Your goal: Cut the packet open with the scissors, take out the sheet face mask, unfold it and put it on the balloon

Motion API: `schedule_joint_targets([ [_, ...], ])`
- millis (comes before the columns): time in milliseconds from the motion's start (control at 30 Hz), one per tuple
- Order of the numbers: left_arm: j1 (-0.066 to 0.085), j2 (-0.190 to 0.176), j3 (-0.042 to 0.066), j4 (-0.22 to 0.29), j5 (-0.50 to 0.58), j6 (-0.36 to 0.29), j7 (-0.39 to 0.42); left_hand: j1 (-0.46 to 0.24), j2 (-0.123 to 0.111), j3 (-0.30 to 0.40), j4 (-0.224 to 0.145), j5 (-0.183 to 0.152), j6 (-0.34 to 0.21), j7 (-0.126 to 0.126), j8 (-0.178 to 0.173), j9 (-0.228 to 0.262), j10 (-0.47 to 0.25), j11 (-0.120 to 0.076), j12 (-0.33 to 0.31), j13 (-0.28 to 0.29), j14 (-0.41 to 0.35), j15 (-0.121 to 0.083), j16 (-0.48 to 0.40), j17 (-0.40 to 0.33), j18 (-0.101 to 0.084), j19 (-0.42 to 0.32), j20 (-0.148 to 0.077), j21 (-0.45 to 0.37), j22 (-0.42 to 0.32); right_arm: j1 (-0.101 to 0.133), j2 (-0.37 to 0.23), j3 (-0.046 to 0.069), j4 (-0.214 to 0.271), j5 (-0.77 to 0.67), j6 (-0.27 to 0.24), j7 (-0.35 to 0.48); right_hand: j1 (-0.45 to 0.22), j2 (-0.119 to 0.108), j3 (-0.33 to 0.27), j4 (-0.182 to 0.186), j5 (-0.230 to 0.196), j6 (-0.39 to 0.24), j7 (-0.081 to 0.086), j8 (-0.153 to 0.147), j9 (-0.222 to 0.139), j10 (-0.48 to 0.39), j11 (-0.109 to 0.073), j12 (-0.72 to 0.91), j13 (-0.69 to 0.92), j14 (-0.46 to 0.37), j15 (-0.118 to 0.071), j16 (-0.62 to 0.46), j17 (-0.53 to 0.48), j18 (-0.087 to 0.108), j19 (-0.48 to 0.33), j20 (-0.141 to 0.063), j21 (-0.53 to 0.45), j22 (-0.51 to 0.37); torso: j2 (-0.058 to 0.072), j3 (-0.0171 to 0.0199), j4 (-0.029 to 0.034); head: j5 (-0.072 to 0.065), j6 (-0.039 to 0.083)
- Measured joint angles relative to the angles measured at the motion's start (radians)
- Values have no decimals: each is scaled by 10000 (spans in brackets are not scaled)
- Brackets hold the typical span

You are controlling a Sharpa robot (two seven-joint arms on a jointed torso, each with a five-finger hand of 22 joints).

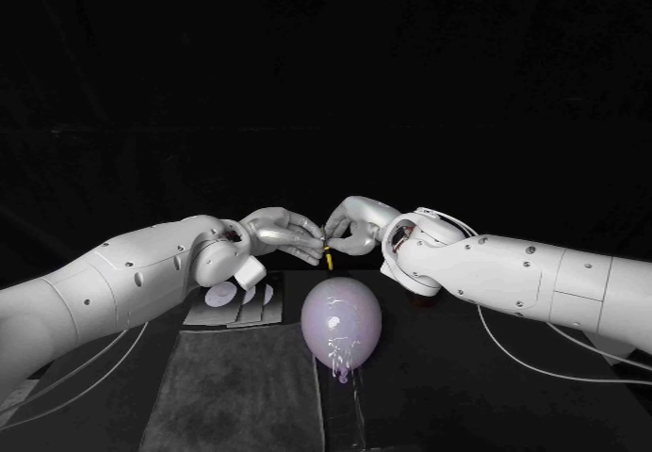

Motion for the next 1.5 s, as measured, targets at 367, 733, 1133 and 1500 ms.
schedule_joint_targets([
  [367, 5, 8, 6, -12, 2, -81, -9, -119, -119, -52, 111, 0, 0, 0, 500, 148, -270, 50, 142, 24, -38, 38, 0, -38, -7, 72, -2, -194, -148, -5, 16, 0, 22, 199, -10, 59, 0, 0, 0, 0, 0, -29, 29, 1, -1, -1, 34, 0, 0, -34, 35, -1, -38, -2, -36, 36, -40, -41, -4, 0, 4, -16, 39],
  [733, 6, 3, 6, -2, 10, -33, 15, -60, -178, -95, 154, 0, -612, 104, 803, 278, -837, 162, 76, -184, -357, 181, 0, -174, -10, 72, -3, -611, -421, -6, 57, -5, -35, 270, -37, 46, 1, 0, -28, 26, 1, -62, 63, 0, -6, -17, 57, 0, 0, -35, 36, -1, -52, -5, -36, 35, -80, -71, -3, 0, 5, -12, 50],
  [1133, 11, -14, 9, 27, 15, 79, 100, -13, -225, -261, 180, 0, -1294, 68, 801, 292, -1232, 234, -91, -475, -428, 182, 0, -231, -15, 108, 33, -889, -470, -13, 73, -9, -89, 321, -122, 19, -52, -55, -56, 54, 2, -62, 63, 1, -2, -58, 55, 0, 0, -35, 37, -1, -76, -5, -72, 71, -85, -82, -1, -1, 5, -49, 71],
  [1500, 11, -27, 9, 64, 26, 110, 181, -29, -241, -455, 317, 0, -1897, 37, 801, 292, -1393, 251, -157, -548, -428, 182, 0, -242, -18, 107, 33, -968, -480, -14, 105, -8, -147, 367, -133, -16, -61, -64, -56, 53, 20, -62, 63, -1, -10, -74, 72, 0, 0, -35, 37, -1, -68, -6, -71, 71, -86, -75, 0, 0, -1, -57, 96],
])
